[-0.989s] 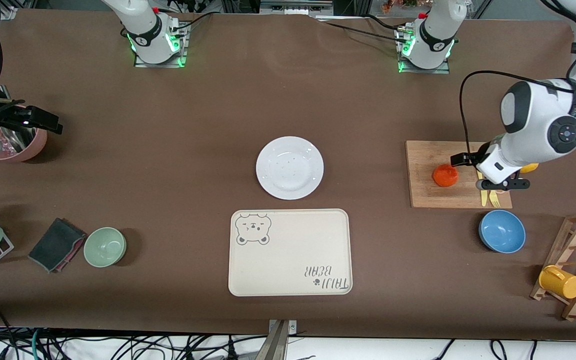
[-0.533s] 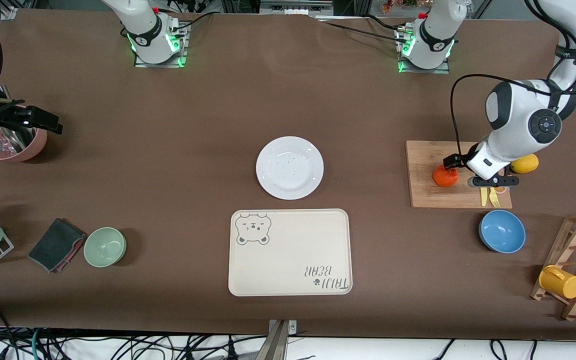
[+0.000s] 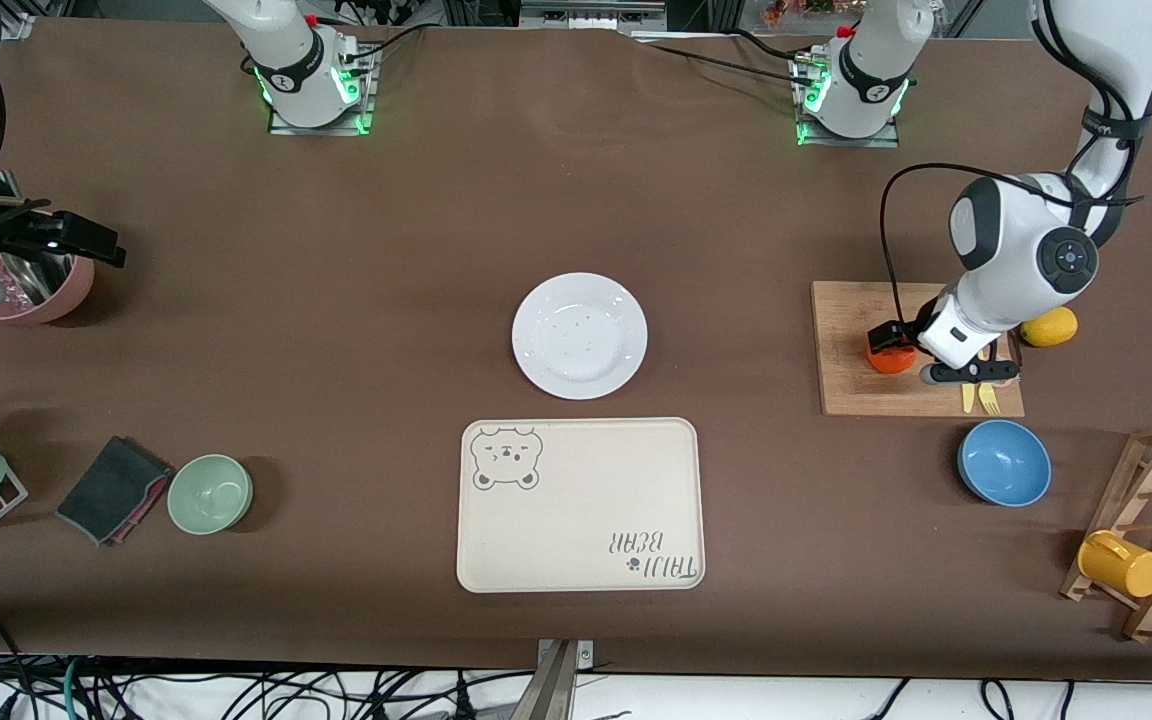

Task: Place orange and plate with both arms
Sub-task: 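Lower the left gripper and close it around the orange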

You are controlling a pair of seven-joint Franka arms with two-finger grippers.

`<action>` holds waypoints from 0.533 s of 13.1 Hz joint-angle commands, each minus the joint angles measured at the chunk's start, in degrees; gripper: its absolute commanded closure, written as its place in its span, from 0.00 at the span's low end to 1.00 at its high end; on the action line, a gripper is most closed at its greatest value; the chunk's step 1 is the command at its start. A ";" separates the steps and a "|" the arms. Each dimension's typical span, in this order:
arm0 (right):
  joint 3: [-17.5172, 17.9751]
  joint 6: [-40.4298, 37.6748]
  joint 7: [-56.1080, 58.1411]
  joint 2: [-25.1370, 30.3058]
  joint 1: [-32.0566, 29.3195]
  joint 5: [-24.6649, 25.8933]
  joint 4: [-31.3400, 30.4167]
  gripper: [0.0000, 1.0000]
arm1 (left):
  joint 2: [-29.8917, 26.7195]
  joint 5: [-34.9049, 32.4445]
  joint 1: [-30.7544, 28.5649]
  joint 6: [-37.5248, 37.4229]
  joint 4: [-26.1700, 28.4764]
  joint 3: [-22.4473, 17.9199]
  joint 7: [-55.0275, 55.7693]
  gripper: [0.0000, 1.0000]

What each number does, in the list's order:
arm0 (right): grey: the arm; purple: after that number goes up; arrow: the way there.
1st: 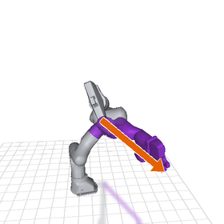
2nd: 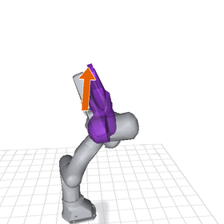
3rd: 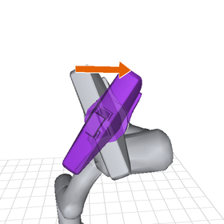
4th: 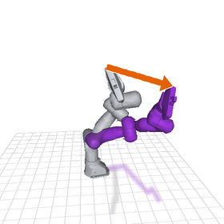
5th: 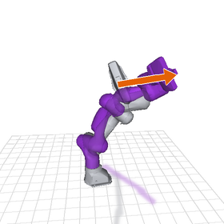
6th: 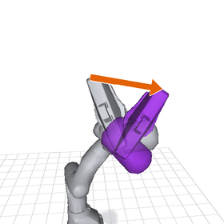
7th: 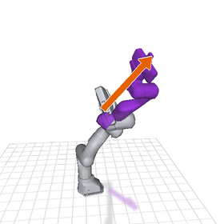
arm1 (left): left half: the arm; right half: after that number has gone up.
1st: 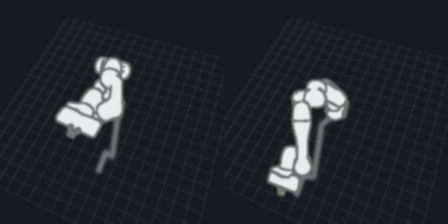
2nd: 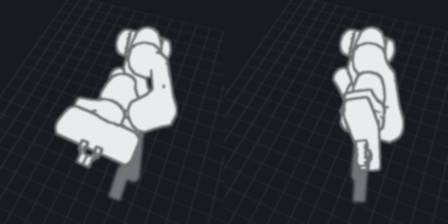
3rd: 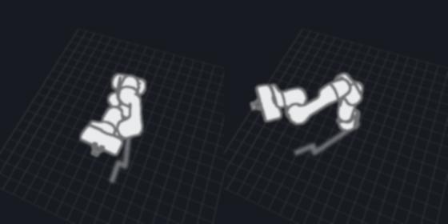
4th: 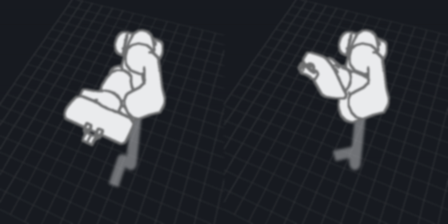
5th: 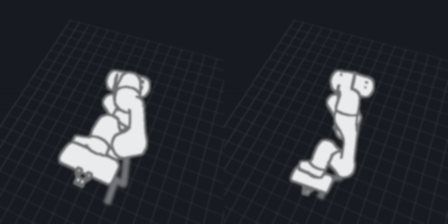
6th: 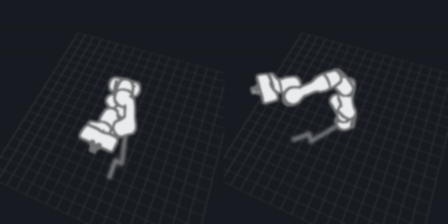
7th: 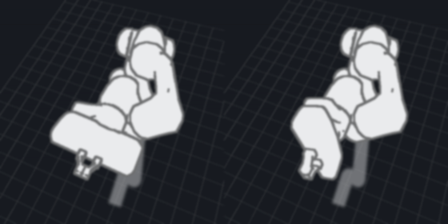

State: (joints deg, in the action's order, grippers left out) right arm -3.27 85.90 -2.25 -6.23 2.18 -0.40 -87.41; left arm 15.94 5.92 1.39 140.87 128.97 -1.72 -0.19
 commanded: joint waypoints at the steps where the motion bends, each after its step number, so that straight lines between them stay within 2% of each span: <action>1: 0.54 -0.56 -0.12 0.69 -0.60 0.23 -0.57 0.00 | 1.63 1.29 0.01 1.51 0.06 0.14 -0.34 0.00; 4: 0.54 -0.56 -0.12 0.69 -0.60 0.23 -0.57 0.00 | 3.39 1.03 0.01 3.80 0.23 0.23 -0.52 0.00; 5: 0.54 -0.56 -0.12 0.69 -0.60 0.23 -0.57 0.00 | 3.39 1.03 0.01 3.80 0.23 0.23 -0.52 0.05; 6: 0.54 -0.56 -0.12 0.69 -0.60 0.23 -0.57 0.00 | 3.22 1.11 0.01 3.71 0.23 0.23 -0.25 0.30; 7: 0.54 -0.56 -0.12 0.69 -0.60 0.23 -0.57 0.00 | 3.22 1.11 0.01 3.54 0.23 0.23 -0.16 0.45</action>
State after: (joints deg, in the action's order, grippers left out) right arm -3.27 85.77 -2.25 -6.23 2.18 -0.40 -87.41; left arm 19.42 5.92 1.39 143.89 129.01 -1.66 -0.19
